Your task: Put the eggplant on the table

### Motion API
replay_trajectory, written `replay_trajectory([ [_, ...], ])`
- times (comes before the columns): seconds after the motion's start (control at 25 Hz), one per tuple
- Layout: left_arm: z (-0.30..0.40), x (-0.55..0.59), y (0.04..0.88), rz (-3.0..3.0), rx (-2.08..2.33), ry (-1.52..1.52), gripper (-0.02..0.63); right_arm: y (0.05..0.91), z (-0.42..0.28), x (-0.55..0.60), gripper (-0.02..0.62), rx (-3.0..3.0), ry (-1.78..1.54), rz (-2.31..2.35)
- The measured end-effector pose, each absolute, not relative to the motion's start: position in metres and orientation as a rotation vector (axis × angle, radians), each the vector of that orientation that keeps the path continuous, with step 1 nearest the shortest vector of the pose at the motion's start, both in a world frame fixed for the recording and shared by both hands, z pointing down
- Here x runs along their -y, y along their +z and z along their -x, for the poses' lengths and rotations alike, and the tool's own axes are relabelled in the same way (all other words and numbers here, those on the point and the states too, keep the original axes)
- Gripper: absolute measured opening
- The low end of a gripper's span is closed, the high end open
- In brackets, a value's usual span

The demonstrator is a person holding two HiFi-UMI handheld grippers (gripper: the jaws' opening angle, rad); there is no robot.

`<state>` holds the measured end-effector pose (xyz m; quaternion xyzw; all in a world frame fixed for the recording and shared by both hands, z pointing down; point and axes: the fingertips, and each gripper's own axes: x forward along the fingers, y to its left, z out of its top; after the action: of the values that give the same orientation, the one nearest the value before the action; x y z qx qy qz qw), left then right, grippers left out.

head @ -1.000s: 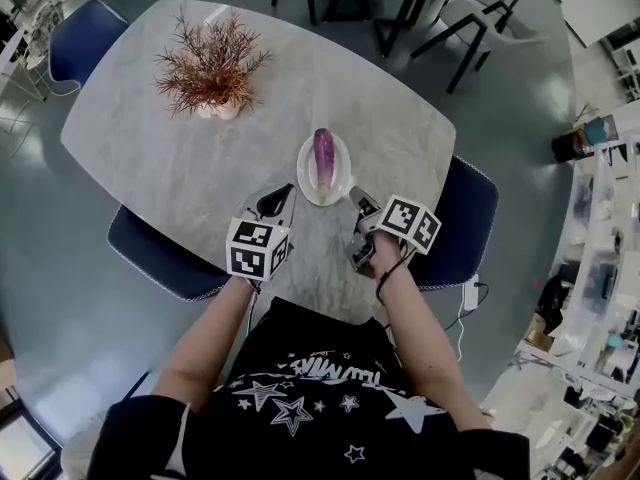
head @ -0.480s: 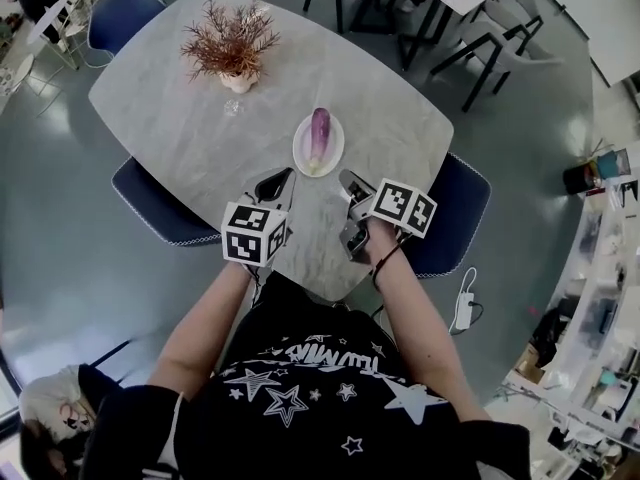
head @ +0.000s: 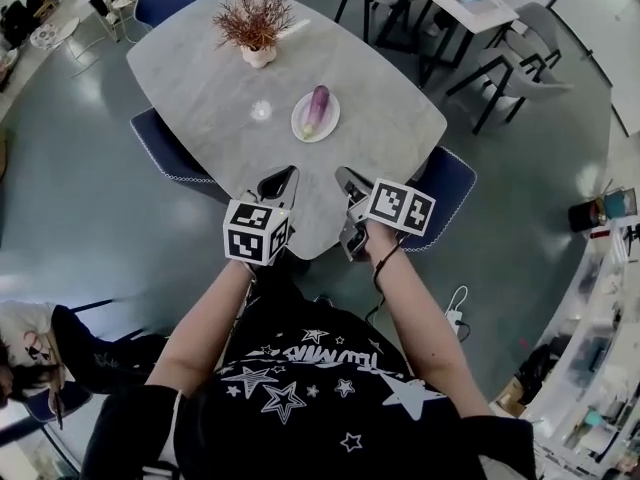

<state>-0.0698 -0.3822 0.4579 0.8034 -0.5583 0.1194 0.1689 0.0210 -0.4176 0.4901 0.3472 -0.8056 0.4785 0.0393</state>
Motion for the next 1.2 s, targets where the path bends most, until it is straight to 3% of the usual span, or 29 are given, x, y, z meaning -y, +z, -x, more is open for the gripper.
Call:
replay_trajectory([
  [0.68, 0.033, 0.325, 0.457, -2.239, 1.608, 0.352, 0.006, 0.468, -0.032, 0.361, 0.052, 2.611, 1.485, -0.902],
  [1.2, 0.081, 0.235, 0.464, -2.208, 1.617, 0.24, 0.006, 0.47, 0.014, 0.269, 0.051, 2.62, 1.286, -0.927],
])
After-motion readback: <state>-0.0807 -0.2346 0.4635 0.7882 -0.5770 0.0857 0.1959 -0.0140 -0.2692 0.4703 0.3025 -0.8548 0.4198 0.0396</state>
